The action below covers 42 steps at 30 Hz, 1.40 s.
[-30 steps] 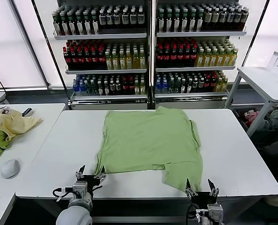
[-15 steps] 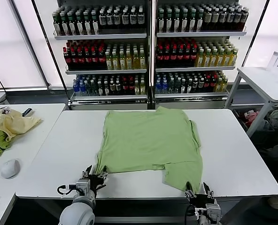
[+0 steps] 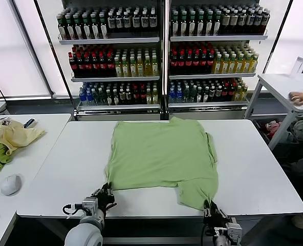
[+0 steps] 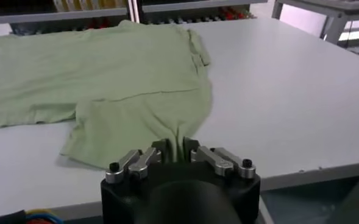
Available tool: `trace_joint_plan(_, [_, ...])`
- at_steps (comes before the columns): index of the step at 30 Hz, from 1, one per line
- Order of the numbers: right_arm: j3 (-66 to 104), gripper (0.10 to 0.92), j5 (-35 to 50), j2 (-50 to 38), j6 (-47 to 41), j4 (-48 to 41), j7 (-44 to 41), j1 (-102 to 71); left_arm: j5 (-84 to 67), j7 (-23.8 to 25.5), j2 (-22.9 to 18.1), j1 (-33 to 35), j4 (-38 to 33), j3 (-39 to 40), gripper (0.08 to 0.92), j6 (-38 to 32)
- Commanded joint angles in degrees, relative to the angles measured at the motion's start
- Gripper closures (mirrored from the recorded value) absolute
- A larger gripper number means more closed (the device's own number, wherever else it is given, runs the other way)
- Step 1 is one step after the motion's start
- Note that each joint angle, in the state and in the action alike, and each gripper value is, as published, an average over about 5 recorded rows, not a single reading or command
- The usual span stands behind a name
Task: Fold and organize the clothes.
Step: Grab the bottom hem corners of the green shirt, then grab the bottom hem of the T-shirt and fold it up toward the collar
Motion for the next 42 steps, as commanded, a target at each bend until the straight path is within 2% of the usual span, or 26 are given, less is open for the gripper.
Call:
trace_joint_plan(1, [1.72, 0.901, -0.41, -0.82, 6.25, 1.96, -3.2, 0.08, 0.9, 0.54, 1.04, 1.02, -3.77, -0.33, 0.887, -8.4])
trace_joint_plan(10, [6.86, 0.906, 1.83, -5.02, 11.47, 1.97, -4.98, 4.84, -3.98, 0.87, 5.68, -0.48, -6.38, -1.81, 0.89, -10.39])
trace_joint_plan(18, [5.93, 0.906, 3.48, -8.28, 11.51, -4.89, -4.92, 15.75, -5.79, 1.96, 8.12, -8.45, -1.01, 0.71, 0.89, -10.49])
trace_joint_plan(31, [-4.82, 0.906, 1.53, -10.55, 11.17, -21.22, -5.36, 33.72, -3.17, 0.98, 6.41, -23.38, 15.84, 9.16, 0.89, -10.15])
trace_joint_plan(42, [-8.04, 0.906, -2.67, -8.92, 10.29, -28.11, -6.35, 38.53, 1.33, -0.22, 3.5, -27.85, 23.74, 12.06, 0.89, -10.13])
